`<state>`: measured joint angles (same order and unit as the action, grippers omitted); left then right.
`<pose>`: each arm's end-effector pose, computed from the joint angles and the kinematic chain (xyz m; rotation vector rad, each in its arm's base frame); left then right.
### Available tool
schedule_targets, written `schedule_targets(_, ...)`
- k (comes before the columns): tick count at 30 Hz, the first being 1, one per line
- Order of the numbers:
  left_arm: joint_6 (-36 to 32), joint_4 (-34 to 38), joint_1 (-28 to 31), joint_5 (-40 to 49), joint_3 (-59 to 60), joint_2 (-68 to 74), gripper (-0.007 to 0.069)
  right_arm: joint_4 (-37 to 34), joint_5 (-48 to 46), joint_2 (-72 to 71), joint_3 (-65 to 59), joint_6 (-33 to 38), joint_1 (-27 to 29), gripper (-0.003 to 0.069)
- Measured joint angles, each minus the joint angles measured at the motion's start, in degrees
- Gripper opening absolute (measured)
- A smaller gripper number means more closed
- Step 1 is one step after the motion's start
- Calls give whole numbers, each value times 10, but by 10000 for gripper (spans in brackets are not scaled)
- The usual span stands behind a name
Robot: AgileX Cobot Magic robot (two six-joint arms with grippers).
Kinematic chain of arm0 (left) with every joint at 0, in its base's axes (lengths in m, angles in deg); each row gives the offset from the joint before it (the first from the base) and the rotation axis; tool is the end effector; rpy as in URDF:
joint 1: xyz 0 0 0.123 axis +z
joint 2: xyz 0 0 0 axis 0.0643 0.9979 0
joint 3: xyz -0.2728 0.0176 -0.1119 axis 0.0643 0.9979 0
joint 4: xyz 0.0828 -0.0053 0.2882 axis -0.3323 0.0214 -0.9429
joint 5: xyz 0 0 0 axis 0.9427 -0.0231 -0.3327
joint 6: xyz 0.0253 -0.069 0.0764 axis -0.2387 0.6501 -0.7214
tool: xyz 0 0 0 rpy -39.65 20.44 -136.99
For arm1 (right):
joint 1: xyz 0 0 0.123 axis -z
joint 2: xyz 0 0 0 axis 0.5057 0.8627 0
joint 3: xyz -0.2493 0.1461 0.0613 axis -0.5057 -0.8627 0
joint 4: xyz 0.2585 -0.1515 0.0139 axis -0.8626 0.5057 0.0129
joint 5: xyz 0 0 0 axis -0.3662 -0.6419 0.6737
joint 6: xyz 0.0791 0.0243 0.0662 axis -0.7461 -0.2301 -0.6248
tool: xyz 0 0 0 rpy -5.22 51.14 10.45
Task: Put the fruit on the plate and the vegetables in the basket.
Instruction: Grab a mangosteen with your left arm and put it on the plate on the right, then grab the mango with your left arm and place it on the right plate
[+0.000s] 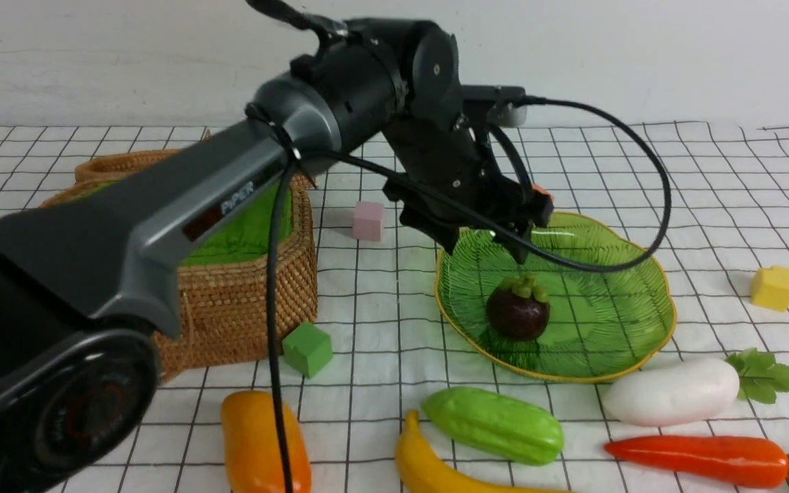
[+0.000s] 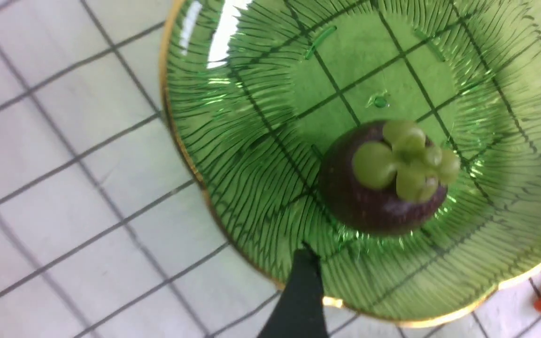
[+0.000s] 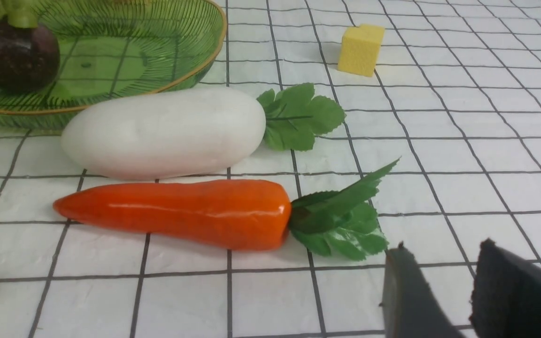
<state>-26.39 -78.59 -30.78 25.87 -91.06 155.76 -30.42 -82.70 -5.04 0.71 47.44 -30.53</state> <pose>0.4473 -0.3257 0.2954 0.6490 2.5762 -0.4508 0.1036 -0.0087 0.1689 0.0065 1.8941 -0.1127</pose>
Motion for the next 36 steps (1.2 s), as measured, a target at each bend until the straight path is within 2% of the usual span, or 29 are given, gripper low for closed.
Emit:
schedule_targets(3,8,-21,14,48,3,-46,616,0,0,0,0,0,0,238)
schedule_targets(9,38,-39,37,59,89,-170,601,0,1,0,0,0,0,238)
schedule_targets(13,62,-39,36,60,197,-257,591,0,1,0,0,0,0,238)
schedule_targets(16,119,-64,36,53,366,-335,591,0,1,0,0,0,0,238)
schedule_targets(17,128,-67,36,49,376,-342,591,0,1,0,0,0,0,238)
schedule_targets(19,194,-93,36,7,485,-368,591,0,1,0,0,0,0,238)
schedule_targets(20,200,-93,36,7,494,-368,591,0,1,0,0,0,0,238)
schedule_targets(22,259,-99,36,-55,595,-367,591,0,1,0,0,0,0,238)
schedule_targets(27,318,-104,36,-173,667,-306,591,0,1,0,0,0,0,238)
schedule_targets(31,324,-104,37,-194,660,-255,600,0,1,0,0,0,0,238)
schedule_targets(36,284,-74,37,-203,644,-206,583,0,0,0,0,0,0,238)
